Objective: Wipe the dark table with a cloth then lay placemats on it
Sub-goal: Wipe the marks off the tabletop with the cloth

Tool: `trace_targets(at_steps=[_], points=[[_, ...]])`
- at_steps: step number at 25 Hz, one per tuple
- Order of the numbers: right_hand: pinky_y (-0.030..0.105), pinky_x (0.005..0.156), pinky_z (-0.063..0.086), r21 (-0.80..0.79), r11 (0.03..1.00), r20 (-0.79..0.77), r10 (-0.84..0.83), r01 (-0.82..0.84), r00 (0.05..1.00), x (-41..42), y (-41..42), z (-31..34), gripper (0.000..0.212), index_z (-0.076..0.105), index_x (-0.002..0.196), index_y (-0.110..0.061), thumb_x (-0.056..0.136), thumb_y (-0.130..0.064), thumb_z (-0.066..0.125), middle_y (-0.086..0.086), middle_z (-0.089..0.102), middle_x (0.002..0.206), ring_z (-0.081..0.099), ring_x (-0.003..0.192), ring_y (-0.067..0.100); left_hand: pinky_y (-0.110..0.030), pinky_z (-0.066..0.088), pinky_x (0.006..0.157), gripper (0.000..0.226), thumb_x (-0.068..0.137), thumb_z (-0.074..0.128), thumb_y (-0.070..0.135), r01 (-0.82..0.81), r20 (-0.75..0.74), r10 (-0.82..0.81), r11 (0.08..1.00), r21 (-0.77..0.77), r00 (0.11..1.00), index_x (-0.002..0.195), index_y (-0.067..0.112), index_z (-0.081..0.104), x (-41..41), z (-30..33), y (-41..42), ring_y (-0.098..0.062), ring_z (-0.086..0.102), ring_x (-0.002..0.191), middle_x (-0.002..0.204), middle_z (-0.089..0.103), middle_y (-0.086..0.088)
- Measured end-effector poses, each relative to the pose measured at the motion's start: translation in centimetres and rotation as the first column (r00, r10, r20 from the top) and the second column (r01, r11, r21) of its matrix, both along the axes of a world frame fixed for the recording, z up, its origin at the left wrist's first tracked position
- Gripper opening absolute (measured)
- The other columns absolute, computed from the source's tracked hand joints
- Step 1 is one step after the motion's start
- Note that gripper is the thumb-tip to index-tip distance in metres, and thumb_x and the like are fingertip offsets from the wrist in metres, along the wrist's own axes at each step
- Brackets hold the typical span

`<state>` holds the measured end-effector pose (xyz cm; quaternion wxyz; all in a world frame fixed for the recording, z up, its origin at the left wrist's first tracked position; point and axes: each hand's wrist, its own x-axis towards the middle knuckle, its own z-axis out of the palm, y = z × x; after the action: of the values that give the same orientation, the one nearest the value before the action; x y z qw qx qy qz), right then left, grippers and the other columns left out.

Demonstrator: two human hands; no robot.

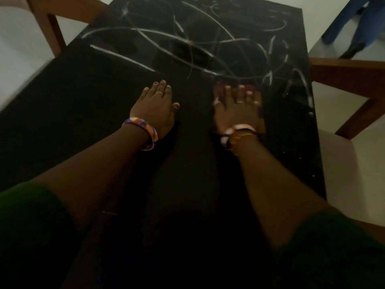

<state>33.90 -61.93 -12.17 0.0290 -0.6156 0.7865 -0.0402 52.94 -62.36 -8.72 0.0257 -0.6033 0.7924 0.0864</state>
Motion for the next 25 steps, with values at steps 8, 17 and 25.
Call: trace_targets(at_steps=[8, 17, 25], points=[[0.048, 0.118, 0.002, 0.002, 0.989, -0.048, 0.145, -0.145, 0.988, -2.9, -0.4, -0.6, 0.055, 0.022, 0.150, -0.023, 0.097, -0.037, 0.023, 0.007, 0.017, 0.158, 0.013, 0.145, 0.027, -0.038, 0.009, 0.117, 0.057, 0.100, 0.028, 0.032, 0.017, -0.005, -0.017, 1.000, 0.015, 1.000, 0.147, 0.004, 0.013, -0.6, 0.8, 0.7, -0.025, 0.008, 0.144, 0.156, 0.009, -0.014], [0.042, 0.117, 0.010, 0.006, 0.989, 0.011, 0.151, -0.151, 0.989, -2.5, 1.1, -0.8, 0.057, 0.029, 0.148, -0.020, 0.093, -0.033, 0.021, 0.009, 0.024, 0.156, 0.018, 0.143, 0.027, -0.036, 0.007, 0.117, 0.057, 0.100, 0.028, 0.032, 0.127, -0.064, -0.125, 0.991, 0.031, 0.990, 0.148, 0.006, 0.011, -1.8, 0.9, 1.7, -0.023, 0.006, 0.145, 0.157, 0.007, -0.012], [0.043, 0.092, 0.050, 0.164, 0.985, 0.799, -0.099, 0.056, -0.592, 4.2, 5.2, 5.6, 0.037, 0.063, 0.117, -0.006, 0.098, -0.031, 0.042, 0.015, 0.065, 0.114, 0.063, 0.101, 0.030, -0.026, 0.033, 0.108, 0.057, 0.097, 0.041, 0.033, -0.218, -0.874, 0.337, 0.937, 0.274, 0.350, 0.145, 0.008, 0.025, -1.5, 4.0, 4.0, -0.014, 0.046, 0.127, 0.140, 0.045, -0.009]])
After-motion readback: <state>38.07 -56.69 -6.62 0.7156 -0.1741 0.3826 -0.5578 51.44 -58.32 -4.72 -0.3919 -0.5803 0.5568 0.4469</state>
